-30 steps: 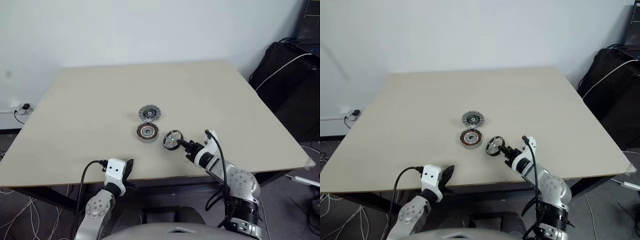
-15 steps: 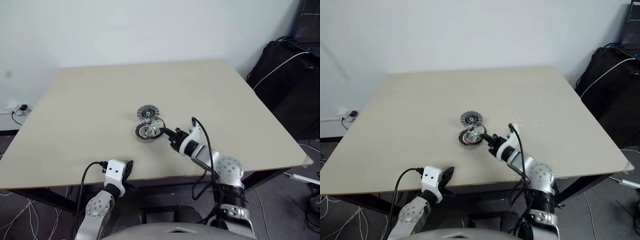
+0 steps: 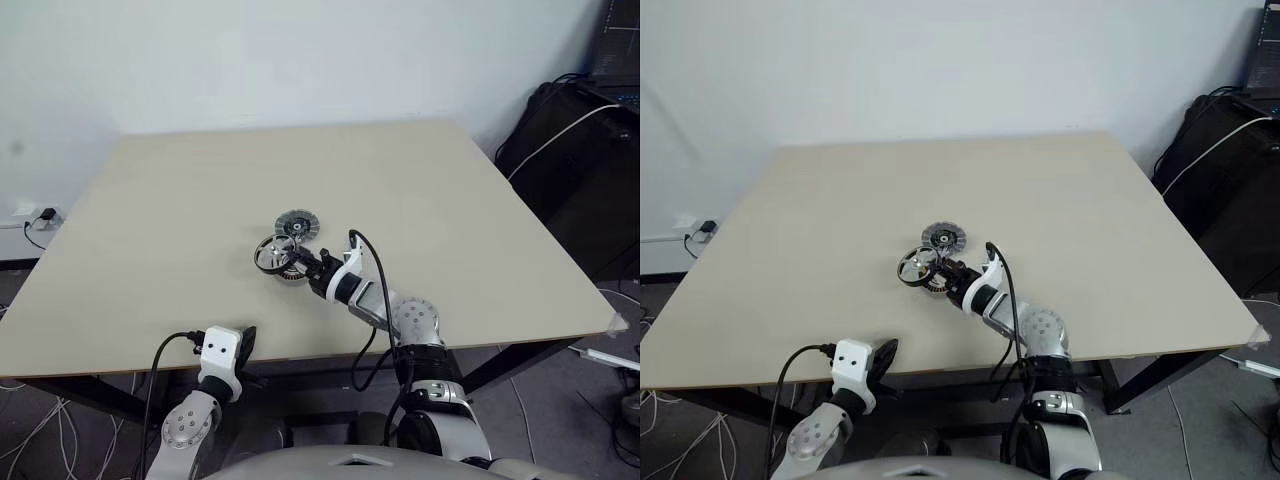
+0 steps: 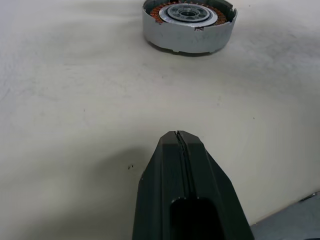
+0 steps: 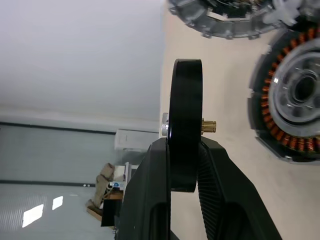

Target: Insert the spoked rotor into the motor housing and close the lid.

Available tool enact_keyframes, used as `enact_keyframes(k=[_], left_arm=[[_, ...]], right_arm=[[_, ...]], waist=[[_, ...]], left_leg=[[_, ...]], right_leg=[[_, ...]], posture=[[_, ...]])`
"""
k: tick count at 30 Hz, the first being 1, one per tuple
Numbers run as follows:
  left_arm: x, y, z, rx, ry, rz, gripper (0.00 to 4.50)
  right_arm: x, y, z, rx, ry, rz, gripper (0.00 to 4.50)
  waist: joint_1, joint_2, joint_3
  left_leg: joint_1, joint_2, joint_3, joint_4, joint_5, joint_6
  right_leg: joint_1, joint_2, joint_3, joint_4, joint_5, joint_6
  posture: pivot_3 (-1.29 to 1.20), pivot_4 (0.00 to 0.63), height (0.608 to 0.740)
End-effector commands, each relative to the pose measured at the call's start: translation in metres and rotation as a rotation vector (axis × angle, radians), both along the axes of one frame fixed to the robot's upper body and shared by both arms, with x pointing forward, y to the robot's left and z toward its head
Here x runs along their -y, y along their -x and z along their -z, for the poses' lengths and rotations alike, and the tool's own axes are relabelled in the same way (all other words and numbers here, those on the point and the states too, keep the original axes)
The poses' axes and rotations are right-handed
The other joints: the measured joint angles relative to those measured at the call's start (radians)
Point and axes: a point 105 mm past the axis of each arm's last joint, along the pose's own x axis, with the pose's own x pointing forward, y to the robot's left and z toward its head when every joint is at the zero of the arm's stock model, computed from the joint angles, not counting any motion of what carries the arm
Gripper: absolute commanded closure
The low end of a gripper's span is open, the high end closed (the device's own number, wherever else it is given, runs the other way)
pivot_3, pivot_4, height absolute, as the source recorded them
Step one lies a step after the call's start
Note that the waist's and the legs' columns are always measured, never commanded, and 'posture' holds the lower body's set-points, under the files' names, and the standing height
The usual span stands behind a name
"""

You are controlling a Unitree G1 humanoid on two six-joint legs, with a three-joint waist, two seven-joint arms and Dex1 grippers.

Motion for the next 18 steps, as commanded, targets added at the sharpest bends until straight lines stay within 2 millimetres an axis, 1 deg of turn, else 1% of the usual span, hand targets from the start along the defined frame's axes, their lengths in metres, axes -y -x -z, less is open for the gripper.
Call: enact_keyframes(k=[1, 6, 13, 18], left_arm=[[0.0, -0.007, -0.017, 0.079, 0.004, 0.002, 4.5], [0.002, -0.009, -0.019, 0.092, -0.001, 0.013, 4.5], [0.003, -0.011, -0.02, 0.096, 0.0, 0.015, 4.5], [0.002, -0.01, -0.019, 0.092, 0.001, 0.01, 4.5]], right_arm=[[-0.016, -0.007, -0.016, 0.047, -0.049, -0.004, 4.07], [-0.014, -0.013, -0.009, 0.041, -0.027, 0.021, 4.07], [-0.011, -0.021, -0.008, 0.041, -0.03, 0.054, 4.07], [-0.008, -0.024, -0.004, 0.038, -0.014, 0.068, 4.07]], waist=[[0.0, 0.0, 0.0], [-0.003, 0.0, 0.0], [-0.006, 0.0, 0.0], [-0.007, 0.0, 0.0]], left_leg=[[0.0, 0.0, 0.0, 0.0, 0.0, 0.0], [0.0, 0.0, 0.0, 0.0, 0.0, 0.0], [0.0, 0.0, 0.0, 0.0, 0.0, 0.0], [0.0, 0.0, 0.0, 0.0, 0.0, 0.0]], right_leg=[[0.0, 0.0, 0.0, 0.0, 0.0, 0.0], [0.0, 0.0, 0.0, 0.0, 0.0, 0.0], [0.0, 0.0, 0.0, 0.0, 0.0, 0.0], [0.0, 0.0, 0.0, 0.0, 0.0, 0.0]], posture=[[0.0, 0.0, 0.74], [0.0, 0.0, 0.74], [0.0, 0.0, 0.74], [0.0, 0.0, 0.74]])
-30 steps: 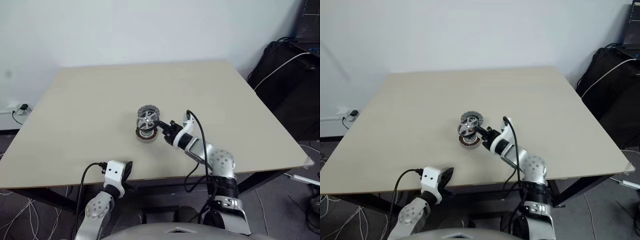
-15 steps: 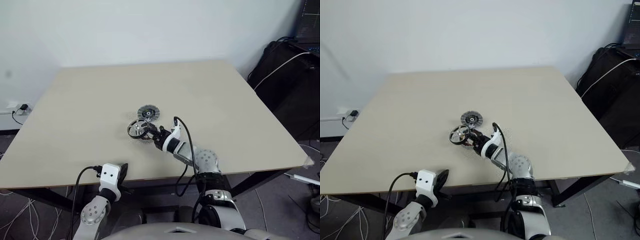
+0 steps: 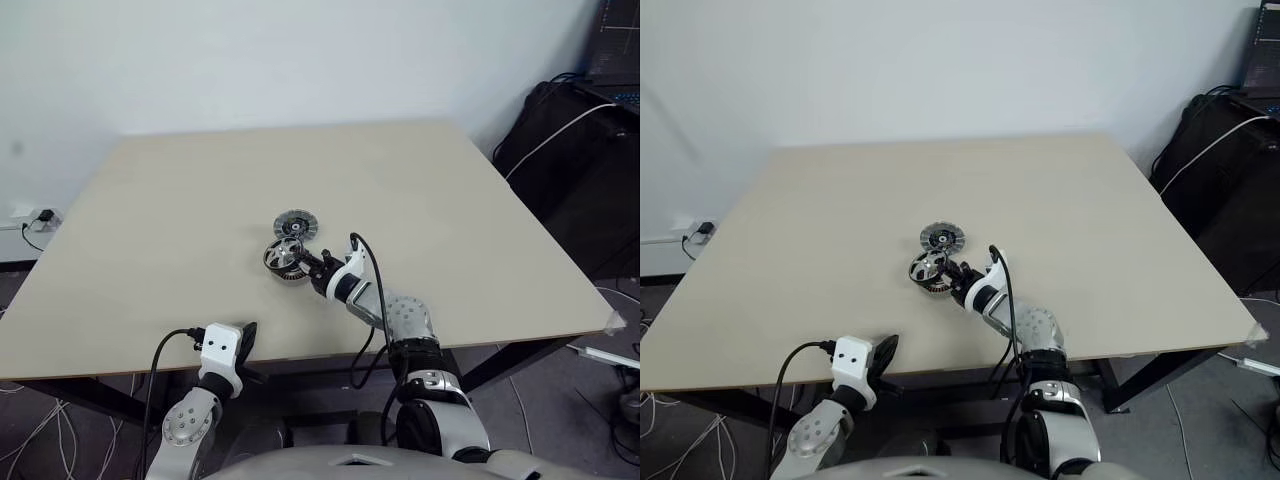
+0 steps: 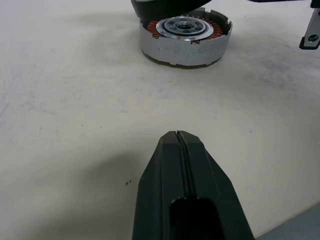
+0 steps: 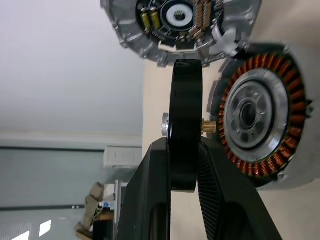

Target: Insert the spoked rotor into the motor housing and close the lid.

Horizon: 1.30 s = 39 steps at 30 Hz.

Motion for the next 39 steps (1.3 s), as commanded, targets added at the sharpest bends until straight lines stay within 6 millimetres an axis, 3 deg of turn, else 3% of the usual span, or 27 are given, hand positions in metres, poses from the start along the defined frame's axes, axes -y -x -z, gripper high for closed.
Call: enact_keyframes(k=[1, 16, 17, 23, 34, 39], left_arm=[[0.001, -0.005, -0.014, 0.063, 0.001, 0.004, 4.5], [0.001, -0.006, -0.015, 0.063, 0.003, 0.002, 4.5], [0.001, -0.006, -0.015, 0.062, 0.005, 0.002, 4.5], [0.004, -0.006, -0.015, 0.062, 0.011, 0.005, 4.5], [0.012, -0.008, -0.021, 0.068, 0.029, 0.018, 4.5], [0.014, -0.01, -0.026, 0.071, 0.031, 0.024, 4.5]], right_arm=[[-0.015, -0.009, -0.022, 0.071, -0.044, -0.008, 4.07], [-0.014, -0.013, -0.013, 0.076, 0.008, 0.001, 4.07], [-0.014, -0.014, -0.013, 0.077, 0.007, 0.001, 3.34], [-0.012, -0.012, -0.014, 0.081, 0.01, -0.005, 1.47], [0.013, -0.006, -0.03, 0.142, 0.049, 0.018, 1.47], [0.021, -0.004, -0.024, 0.127, 0.138, 0.029, 1.47]], waist=[[0.0, 0.0, 0.0], [-0.002, 0.002, -0.002], [-0.002, 0.002, -0.002], [-0.002, 0.002, -0.002], [0.001, 0.002, -0.003], [0.0, 0.003, -0.003]], left_leg=[[0.0, 0.0, 0.0, 0.0, 0.0, 0.0], [0.001, 0.0, 0.0, 0.0, 0.0, 0.0], [0.001, 0.0, 0.0, 0.0, 0.0, 0.0], [0.001, 0.0, 0.0, 0.0, 0.0, 0.0], [0.001, 0.0, 0.0, 0.0, 0.0, 0.0], [0.001, 0.0, 0.0, 0.0, 0.0, 0.0]], right_leg=[[0.0, 0.0, 0.0, 0.0, 0.0, 0.0], [0.001, 0.0, 0.0, 0.0, 0.001, -0.001], [0.001, 0.0, 0.0, 0.0, 0.001, -0.001], [0.001, 0.0, 0.0, 0.0, 0.001, -0.001], [0.001, 0.0, 0.0, 0.0, 0.001, -0.001], [0.001, 0.0, 0.0, 0.0, 0.001, -0.001]], posture=[[0.0, 0.0, 0.74], [0.0, 0.0, 0.74], [0.0, 0.0, 0.74], [0.0, 0.0, 0.74], [0.0, 0.0, 0.74], [0.0, 0.0, 0.74]])
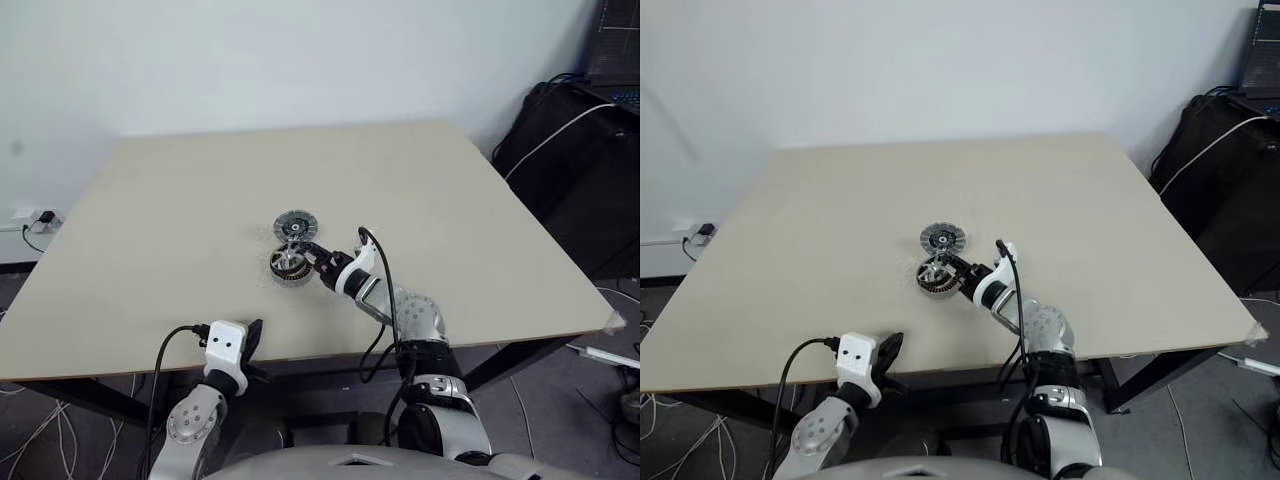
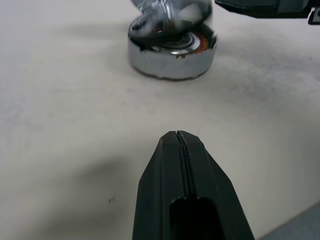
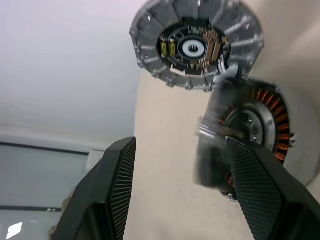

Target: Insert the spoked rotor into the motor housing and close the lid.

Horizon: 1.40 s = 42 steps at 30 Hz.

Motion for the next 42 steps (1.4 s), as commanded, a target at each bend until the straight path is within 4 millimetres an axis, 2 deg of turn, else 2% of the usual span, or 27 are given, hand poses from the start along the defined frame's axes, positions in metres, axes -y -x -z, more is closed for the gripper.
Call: enact_keyframes(k=[1, 4, 8, 15, 17, 18, 23, 27, 34, 39, 42], left_arm=[[0.004, -0.006, -0.018, 0.059, 0.009, 0.005, 4.5], [0.004, -0.006, -0.019, 0.061, 0.01, 0.005, 4.5], [0.005, -0.006, -0.022, 0.065, 0.01, 0.003, 4.5], [0.006, -0.008, -0.026, 0.076, 0.005, 0.006, 4.5], [0.007, -0.008, -0.029, 0.079, 0.006, 0.007, 4.5], [0.007, -0.009, -0.03, 0.08, 0.006, 0.006, 4.5], [0.008, -0.008, -0.036, 0.083, 0.01, -0.007, 4.5], [0.008, -0.007, -0.039, 0.081, 0.012, -0.017, 4.5], [0.009, -0.005, -0.041, 0.08, 0.014, -0.024, 4.5], [0.009, -0.006, -0.039, 0.078, 0.012, -0.024, 4.5], [0.008, -0.006, -0.036, 0.075, 0.012, -0.025, 4.5]], right_arm=[[0.004, -0.001, -0.006, 0.03, 0.063, 0.004, 1.47], [0.007, 0.001, -0.002, 0.049, 0.161, -0.007, 1.47], [-0.003, 0.004, -0.02, 0.282, 0.366, -0.066, 1.47], [-0.039, 0.004, -0.031, 0.703, 0.763, -0.186, 3.76], [-0.05, 0.002, -0.028, 0.738, 0.803, -0.227, 4.39], [-0.054, 0.0, -0.026, 0.745, 0.816, -0.24, 4.49], [-0.067, -0.015, -0.021, 0.753, 0.868, -0.27, 4.49], [-0.07, -0.022, -0.015, 0.733, 0.889, -0.283, 4.49], [-0.061, -0.033, 0.004, 0.641, 0.954, -0.295, 4.49], [-0.055, -0.029, 0.025, 0.578, 1.022, -0.363, 4.49], [-0.053, -0.027, 0.03, 0.562, 1.038, -0.386, 4.49]], waist=[[0.0, 0.0, 0.0], [0.001, 0.0, 0.0], [-0.002, 0.0, 0.0], [-0.002, -0.001, 0.0], [-0.002, -0.001, 0.0], [-0.002, -0.002, 0.0], [0.0, -0.004, 0.0], [-0.001, -0.003, 0.0], [-0.003, -0.003, 0.0], [-0.005, -0.003, 0.0], [-0.005, -0.002, -0.001]], left_leg=[[0.0, 0.0, 0.0, 0.0, 0.0, 0.0], [0.0, 0.0, 0.0, 0.0, 0.0, 0.0], [0.0, 0.0, 0.001, 0.0, 0.0, 0.0], [0.001, 0.0, 0.001, 0.0, 0.001, -0.001], [0.001, 0.0, 0.001, 0.001, 0.001, -0.001], [0.001, 0.0, 0.001, 0.001, 0.001, -0.002], [0.001, 0.0, 0.001, 0.001, 0.001, -0.002], [0.001, 0.0, 0.0, 0.0, 0.001, -0.002], [0.001, 0.0, 0.0, 0.0, 0.001, -0.003], [0.001, 0.0, 0.0, 0.0, 0.002, -0.003], [0.001, 0.0, 0.0, 0.0, 0.002, -0.003]], right_leg=[[0.0, 0.0, 0.0, 0.0, 0.0, 0.0], [0.0, 0.0, 0.0, 0.0, 0.0, 0.0], [0.0, 0.0, 0.0, 0.0, 0.0, 0.0], [0.0, 0.001, -0.001, 0.0, -0.002, 0.005], [0.0, 0.002, -0.001, 0.0, -0.002, 0.005], [0.001, 0.002, -0.001, 0.0, -0.001, 0.004], [0.001, 0.003, -0.001, 0.0, 0.002, 0.0], [0.0, 0.004, 0.0, 0.0, 0.002, -0.001], [0.0, 0.004, 0.0, 0.001, 0.002, -0.001], [0.0, 0.004, 0.0, 0.001, 0.001, -0.002], [0.0, 0.004, 0.0, 0.001, 0.001, -0.002]], posture=[[0.0, 0.0, 0.74], [0.0, 0.0, 0.74], [0.0, 0.0, 0.74], [0.0, 0.0, 0.74], [0.0, 0.0, 0.74], [0.0, 0.0, 0.74], [0.0, 0.0, 0.74], [0.0, 0.0, 0.74], [0.0, 0.0, 0.74], [0.0, 0.0, 0.74], [0.0, 0.0, 0.74]])
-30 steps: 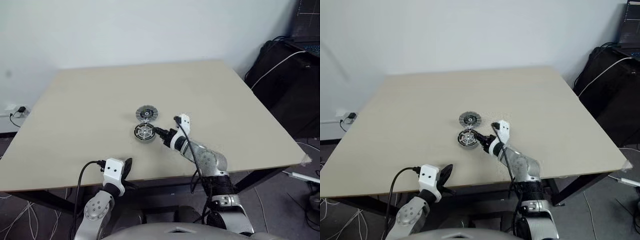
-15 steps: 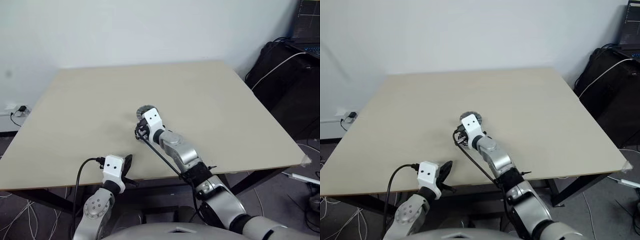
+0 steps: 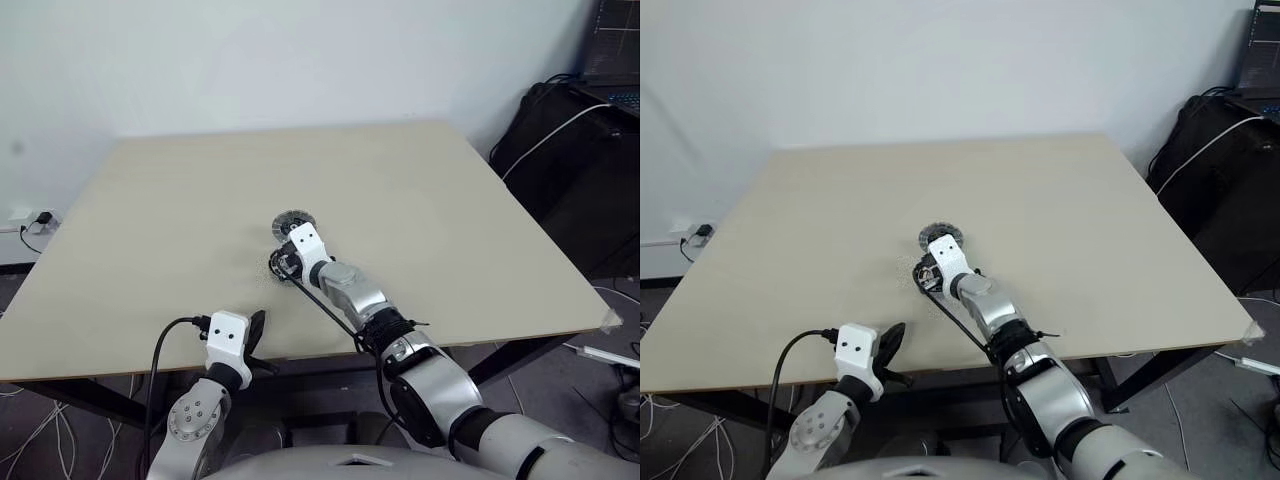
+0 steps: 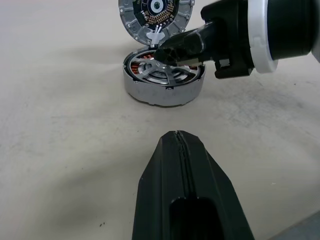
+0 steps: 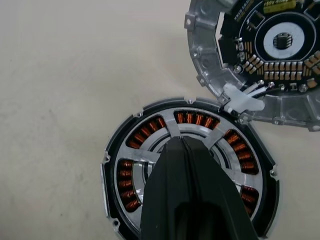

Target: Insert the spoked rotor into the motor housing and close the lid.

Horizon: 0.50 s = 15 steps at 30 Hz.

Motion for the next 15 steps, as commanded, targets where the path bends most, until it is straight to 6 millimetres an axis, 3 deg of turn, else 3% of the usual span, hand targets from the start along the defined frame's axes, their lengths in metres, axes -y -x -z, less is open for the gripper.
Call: enact_keyframes(k=[1, 5, 10, 13, 15], left_arm=[[0.001, -0.005, -0.01, 0.053, 0.008, 0.001, 4.5], [0.0, -0.004, -0.006, 0.047, 0.01, 0.004, 4.5], [0.0, -0.004, 0.002, 0.039, 0.014, 0.01, 4.5], [0.001, -0.004, 0.007, 0.036, 0.017, 0.013, 4.5], [0.002, -0.005, 0.009, 0.038, 0.02, 0.014, 4.5]], right_arm=[[-0.002, -0.001, -0.004, 0.002, 0.008, -0.019, 4.49], [-0.005, -0.002, -0.021, 0.066, -0.013, -0.06, 4.49], [-0.012, 0.011, -0.05, 0.153, 0.034, -0.282, 4.49], [-0.007, 0.019, -0.051, 0.168, 0.144, -0.404, 3.89], [-0.004, 0.023, -0.05, 0.178, 0.225, -0.483, 3.23]], waist=[[0.0, 0.001, -0.001], [0.001, 0.001, -0.001], [0.001, 0.001, -0.001], [0.002, 0.001, -0.002], [0.004, 0.0, -0.002]], left_leg=[[0.0, 0.0, 0.0, 0.0, 0.0, 0.0], [0.001, 0.0, 0.0, 0.0, 0.0, 0.0], [0.0, 0.0, 0.0, 0.0, 0.0, 0.0], [0.0, 0.0, 0.0, 0.0, 0.0, 0.0], [0.0, 0.0, 0.0, 0.001, 0.0, 0.0]], right_leg=[[0.0, 0.0, 0.0, 0.0, 0.0, 0.0], [0.001, 0.0, 0.0, 0.0, 0.0, 0.0], [0.0, 0.0, 0.0, 0.0, 0.0, 0.0], [0.001, 0.0, -0.001, 0.0, 0.0, 0.0], [0.001, 0.0, -0.001, 0.0, 0.0, 0.0]], posture=[[0.0, 0.0, 0.74], [0.0, 0.0, 0.74], [0.0, 0.0, 0.74], [0.0, 0.0, 0.74], [0.0, 0.0, 0.74]])
